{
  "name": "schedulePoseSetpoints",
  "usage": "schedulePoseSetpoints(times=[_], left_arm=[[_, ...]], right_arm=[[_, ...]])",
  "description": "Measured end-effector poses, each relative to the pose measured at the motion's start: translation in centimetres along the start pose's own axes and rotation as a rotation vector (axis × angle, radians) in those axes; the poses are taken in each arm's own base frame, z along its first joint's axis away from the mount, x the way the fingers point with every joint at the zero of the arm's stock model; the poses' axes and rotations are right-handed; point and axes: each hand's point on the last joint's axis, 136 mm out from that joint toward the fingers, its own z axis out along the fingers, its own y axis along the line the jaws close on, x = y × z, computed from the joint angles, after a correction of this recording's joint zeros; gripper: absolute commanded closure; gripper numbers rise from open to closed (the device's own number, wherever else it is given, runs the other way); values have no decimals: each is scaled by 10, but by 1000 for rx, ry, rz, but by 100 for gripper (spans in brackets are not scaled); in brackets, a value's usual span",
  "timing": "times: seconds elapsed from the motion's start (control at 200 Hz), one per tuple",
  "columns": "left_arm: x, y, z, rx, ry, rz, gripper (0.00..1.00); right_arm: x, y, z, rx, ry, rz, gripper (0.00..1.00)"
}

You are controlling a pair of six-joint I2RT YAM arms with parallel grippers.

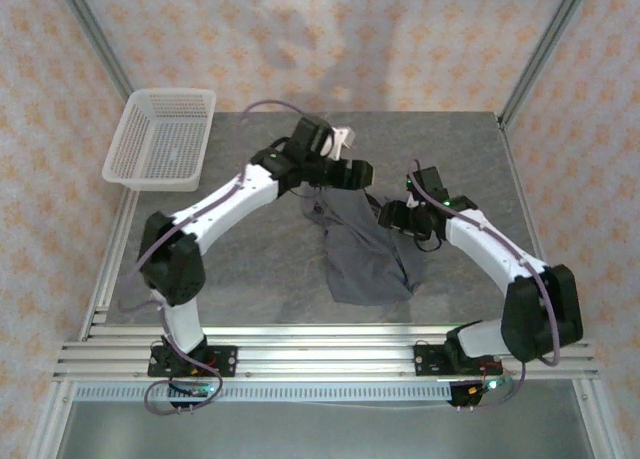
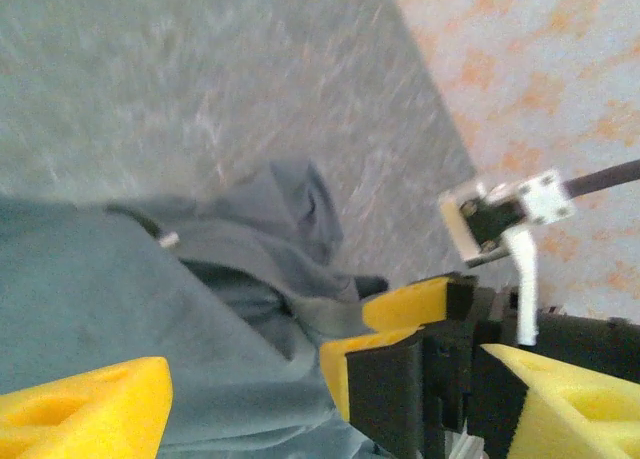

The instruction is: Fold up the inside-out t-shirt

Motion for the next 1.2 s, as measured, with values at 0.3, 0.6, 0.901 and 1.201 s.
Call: schedulePoseSetpoints(times=[0.3, 0.6, 0.901, 1.201], left_arm=[[83, 51, 72, -136, 291, -126, 17], [99, 65, 101, -168, 363, -140, 100], [79, 122, 31, -234, 271, -222, 100], [46, 122, -30, -268, 126, -134, 100]], right_arm=[[-1, -13, 17, 63, 30, -1, 100], [-28, 8, -32, -112, -97, 62, 100], [-64, -27, -67, -173, -205, 243, 100], [-68, -11, -57, -259, -130, 222, 97]])
